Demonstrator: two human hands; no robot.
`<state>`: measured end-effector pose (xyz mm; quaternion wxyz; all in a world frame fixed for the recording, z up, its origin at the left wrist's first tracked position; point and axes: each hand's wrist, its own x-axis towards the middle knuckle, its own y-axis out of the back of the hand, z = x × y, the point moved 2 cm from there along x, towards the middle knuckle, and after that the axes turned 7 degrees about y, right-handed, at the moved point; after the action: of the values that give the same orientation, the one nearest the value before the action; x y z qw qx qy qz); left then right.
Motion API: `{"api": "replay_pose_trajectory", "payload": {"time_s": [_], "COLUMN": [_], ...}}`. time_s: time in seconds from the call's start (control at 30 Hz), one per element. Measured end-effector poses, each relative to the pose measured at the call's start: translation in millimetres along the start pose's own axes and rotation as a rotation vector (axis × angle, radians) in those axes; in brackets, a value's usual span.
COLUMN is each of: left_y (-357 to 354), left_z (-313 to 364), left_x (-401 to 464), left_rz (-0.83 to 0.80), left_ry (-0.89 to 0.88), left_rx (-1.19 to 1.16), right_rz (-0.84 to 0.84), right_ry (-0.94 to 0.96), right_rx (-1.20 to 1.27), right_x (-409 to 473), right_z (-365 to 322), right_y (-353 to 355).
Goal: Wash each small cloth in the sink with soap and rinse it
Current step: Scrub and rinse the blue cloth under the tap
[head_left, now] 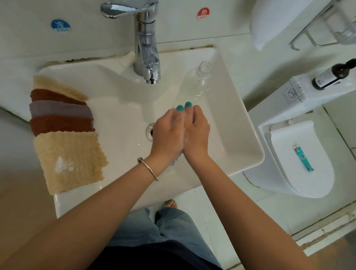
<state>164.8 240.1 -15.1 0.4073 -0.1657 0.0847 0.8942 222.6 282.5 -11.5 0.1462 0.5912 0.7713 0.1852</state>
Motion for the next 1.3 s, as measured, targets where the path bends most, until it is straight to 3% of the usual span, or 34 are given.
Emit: {"api": "replay_pose_trajectory", "payload": {"time_s": [0.1,0.2,0.27,0.4,0.5,0.57,0.67,0.8,0.93,1.07,1.23,1.3], "left_y": [7.7,-1.5,-3.8,7.3,-4.2,-0.7,1.3,-18.6,-11.1,-19.4,9.4,4.8], "left_z": [5.3,3.7,3.9,6.9,0.9,1.0,4.0,14.9,28.0,21.0,22.2,27.6], "left_x": [22.2,2.4,0.2,15.9,-6.9,4.6,20.8,-4.7,10.8,-16.1,4.2,-5.0], "left_rz": [0.065,-0.043,-0.083,0.019,-0.1,-0.077,-0.016,-0.139,-0.027,-0.137,0.032,-0.03], "left_ry": [0.057,-0.086,-0.073,0.061,-0.058,-0.032,0.053,0.0,0.062,0.021,0.046,-0.014], "left_rx": [-0.085,0.012,0.011,-0.085,-0.001,0.049,-0.016,-0.022,-0.068,-0.083,-0.119,-0.083], "right_rz": [-0.112,0.011,0.043,-0.135,-0.016,-0.007,-0.123,0.06,-0.091,0.048,-0.229,-0.117], "right_ry": [0.157,0.008,0.007,0.202,0.01,0.095,0.225,0.063,0.243,0.094,0.328,0.215], "right_rx": [-0.082,-0.008,0.006,-0.153,-0.063,-0.062,-0.161,-0.067,-0.2,-0.069,-0.2,-0.118], "right_x": [-17.7,2.5,2.3,-21.5,1.9,-5.1,-19.9,4.1,-17.4,4.8,-18.3,4.2], "right_z": [-9.4,-4.3,-6.1,-10.3,-2.7,-7.4,-11.1,-6.8,-19.1,-14.8,-23.7,-26.2], "right_y": [-4.8,5.3,8.0,1.8,11.2,10.5,7.9,24.5,24.6,31.8,11.1,10.4]}}
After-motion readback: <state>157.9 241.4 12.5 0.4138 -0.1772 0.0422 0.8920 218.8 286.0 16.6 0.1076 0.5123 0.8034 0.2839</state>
